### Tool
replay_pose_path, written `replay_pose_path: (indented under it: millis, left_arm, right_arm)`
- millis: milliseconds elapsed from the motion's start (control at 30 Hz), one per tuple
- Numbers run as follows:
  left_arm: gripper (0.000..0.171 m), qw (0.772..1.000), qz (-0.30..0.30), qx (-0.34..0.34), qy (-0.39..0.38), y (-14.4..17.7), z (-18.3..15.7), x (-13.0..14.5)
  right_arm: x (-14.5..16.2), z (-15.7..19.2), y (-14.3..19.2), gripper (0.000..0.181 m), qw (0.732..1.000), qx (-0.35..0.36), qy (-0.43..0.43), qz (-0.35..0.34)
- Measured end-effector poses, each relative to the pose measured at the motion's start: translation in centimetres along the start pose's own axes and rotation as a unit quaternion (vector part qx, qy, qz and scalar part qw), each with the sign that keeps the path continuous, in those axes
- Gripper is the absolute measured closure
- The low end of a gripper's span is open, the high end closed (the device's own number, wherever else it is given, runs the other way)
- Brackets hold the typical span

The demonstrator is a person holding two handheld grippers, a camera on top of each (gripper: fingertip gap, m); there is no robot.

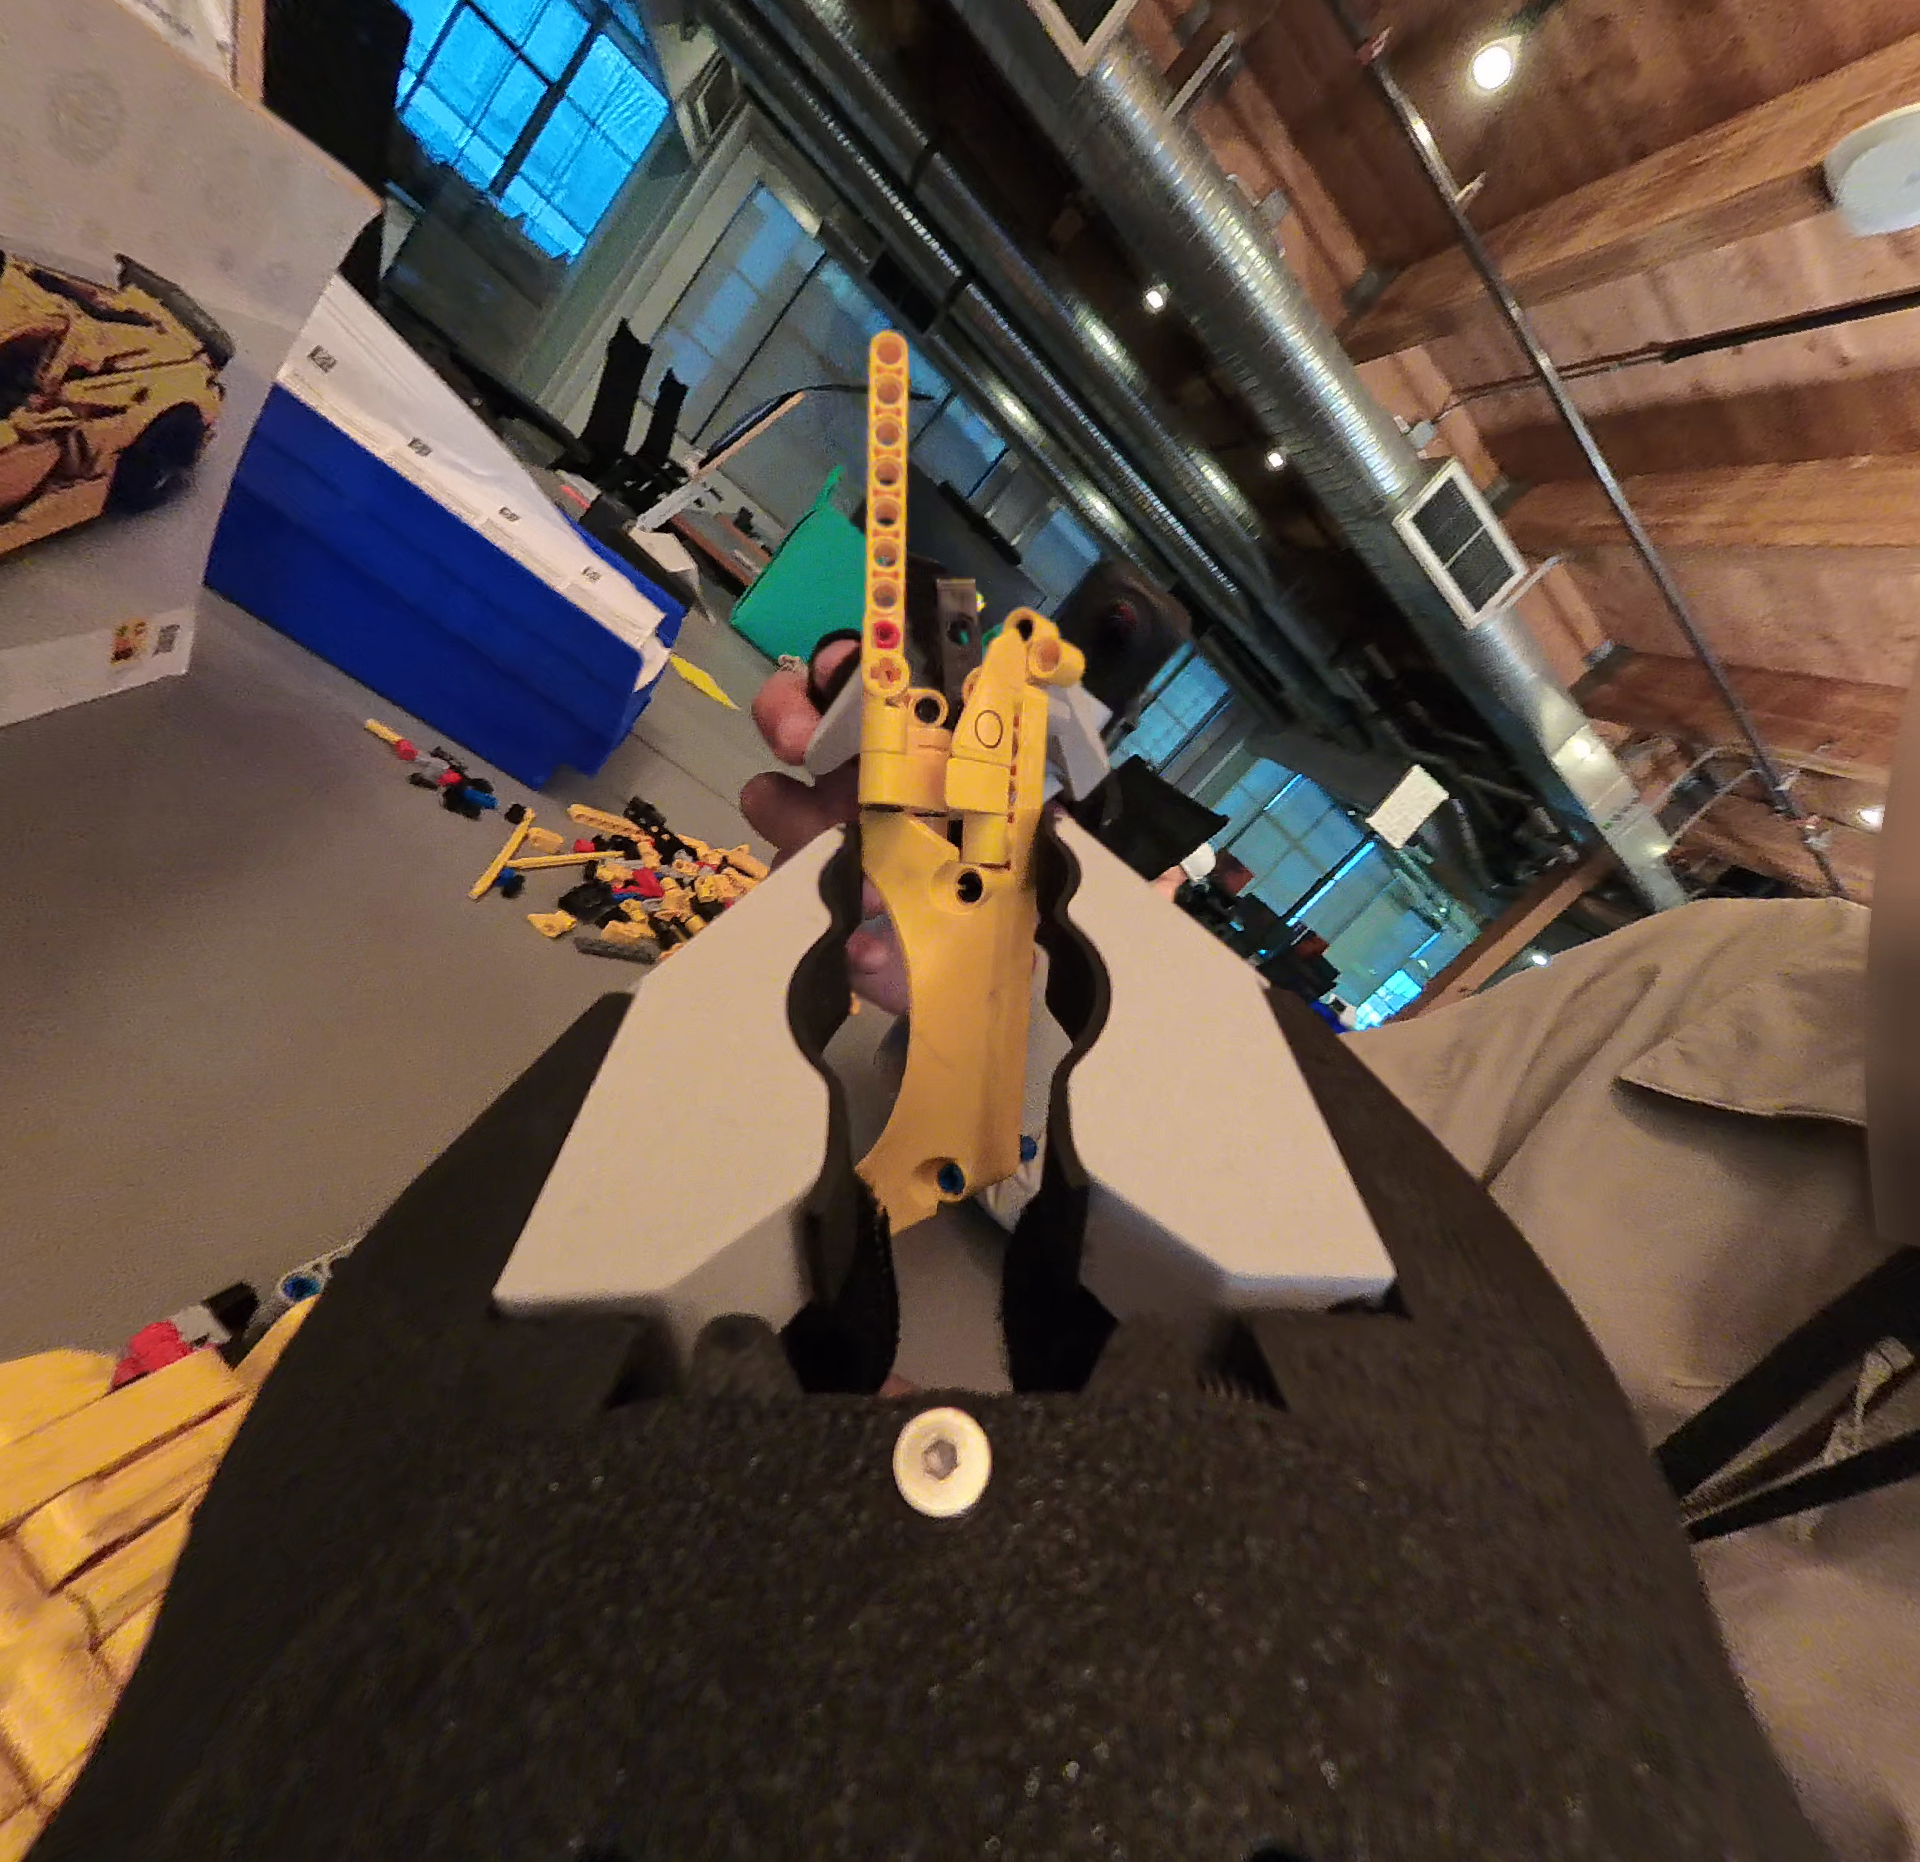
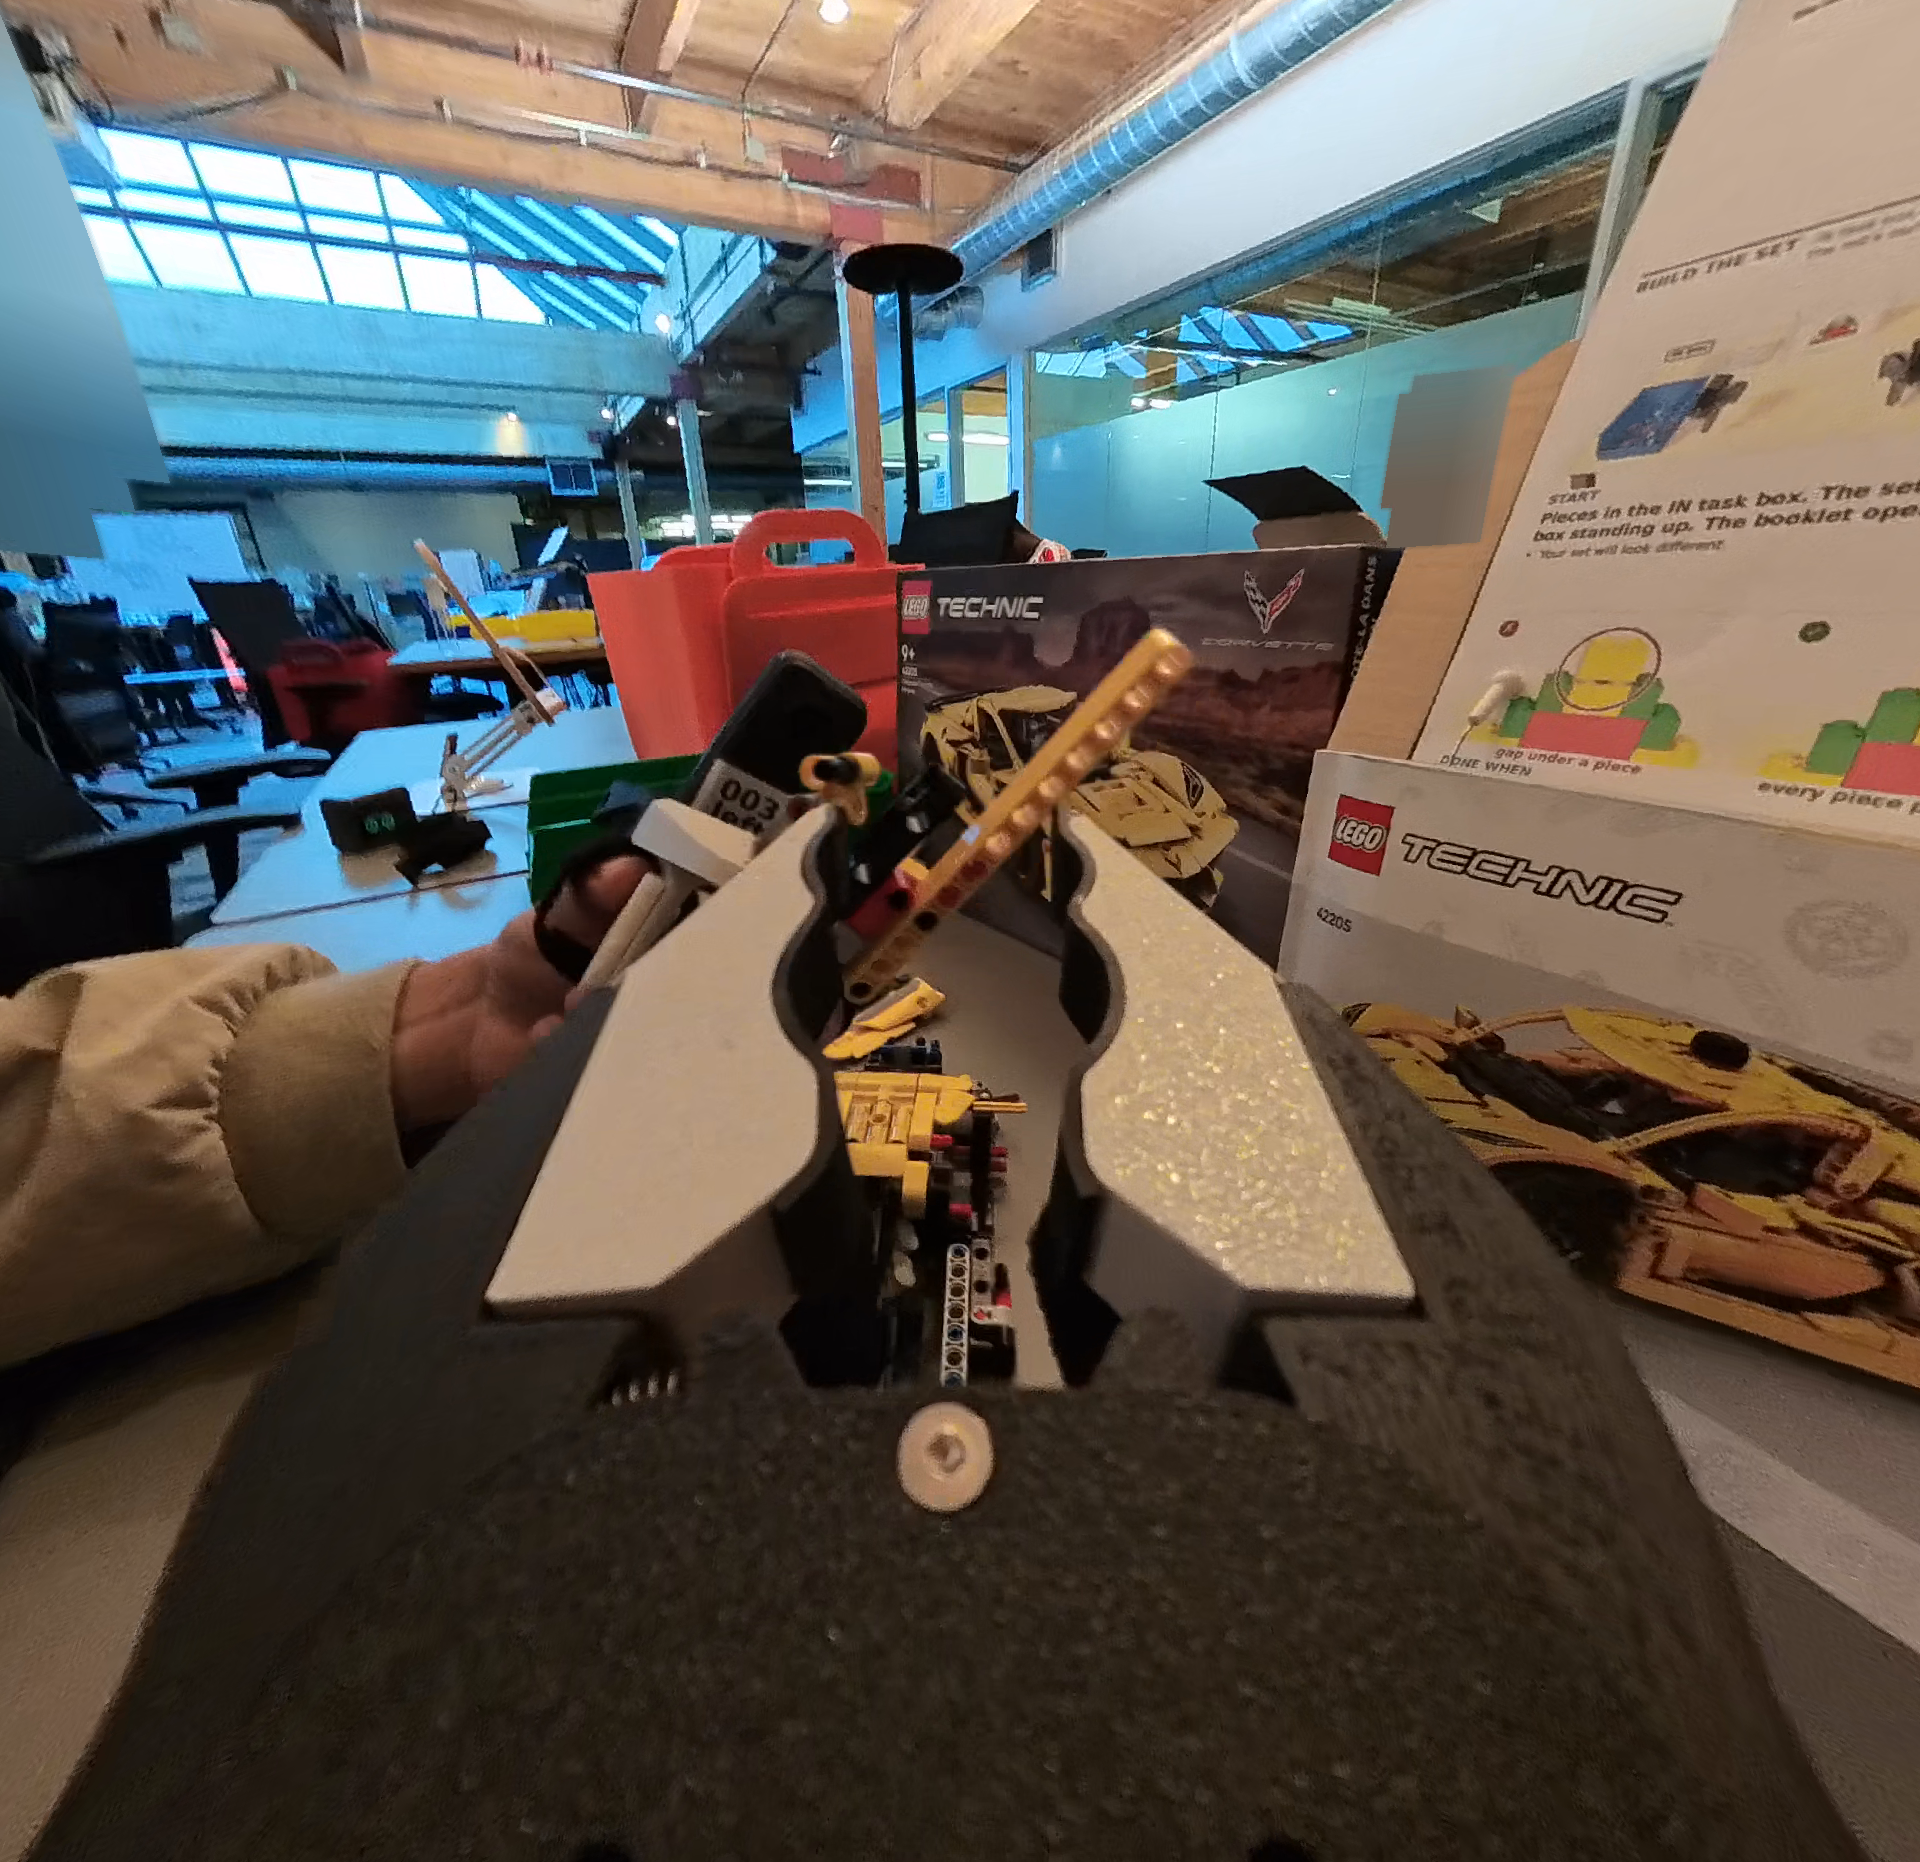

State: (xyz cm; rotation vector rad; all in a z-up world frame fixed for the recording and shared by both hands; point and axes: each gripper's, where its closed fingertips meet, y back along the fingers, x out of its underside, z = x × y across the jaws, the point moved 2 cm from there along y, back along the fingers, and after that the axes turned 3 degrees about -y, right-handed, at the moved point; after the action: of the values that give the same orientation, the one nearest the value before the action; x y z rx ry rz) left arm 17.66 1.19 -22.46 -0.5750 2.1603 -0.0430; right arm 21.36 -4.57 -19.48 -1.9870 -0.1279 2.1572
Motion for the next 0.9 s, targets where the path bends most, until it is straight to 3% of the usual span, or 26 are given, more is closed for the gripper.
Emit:
replay_pose_path:
  millis: [233,300,333,400,500,600,767,833,900]
  left_arm:
    - [0.14,0.999,0.025,0.017,-0.04,-0.4,-1.1,0.7]
    - [0.14,0.998,0.044,0.017,-0.046,-0.7,-1.1,1.3]
    - [0.14,0.997,0.049,0.019,-0.048,-0.8,-1.2,1.5]
    - [0.14,0.999,0.024,0.026,-0.034,-0.7,-1.2,0.9]
    - [0.139,1.0,0.003,0.009,0.013,-0.7,0.3,0.6]
    - [0.138,0.999,-0.007,-0.017,0.041,-0.8,1.7,0.7]
    - [0.124,0.993,-0.01,-0.111,-0.043,-0.6,2.9,-0.1]
    - [0.124,0.974,-0.029,-0.177,-0.138,0.0,2.8,-1.5]
    - [0.125,0.941,-0.031,-0.223,-0.251,0.0,1.7,-2.3]
  right_arm:
    - [-0.1,-0.3,-0.3,0.142,0.983,-0.056,-0.171,-0.039]
    - [-0.6,-0.1,-0.2,0.155,0.974,-0.079,-0.201,-0.063]
    - [-0.6,-0.2,-0.2,0.173,0.972,-0.082,-0.21,-0.065]
    - [-0.7,-0.5,-0.1,0.175,0.966,-0.084,-0.236,-0.063]
    - [0.1,-1.7,-0.3,0.176,0.958,-0.047,-0.283,-0.009]
    - [0.5,-2.6,-0.2,0.175,0.969,0.043,-0.243,0.028]
    - [0.0,-3.4,0.7,0.175,0.966,0.173,-0.169,0.086]
    - [-0.9,-3.8,1.3,0.175,0.964,0.194,-0.167,0.071]
    - [-1.5,-4.4,1.9,0.175,0.962,0.215,-0.16,0.053]
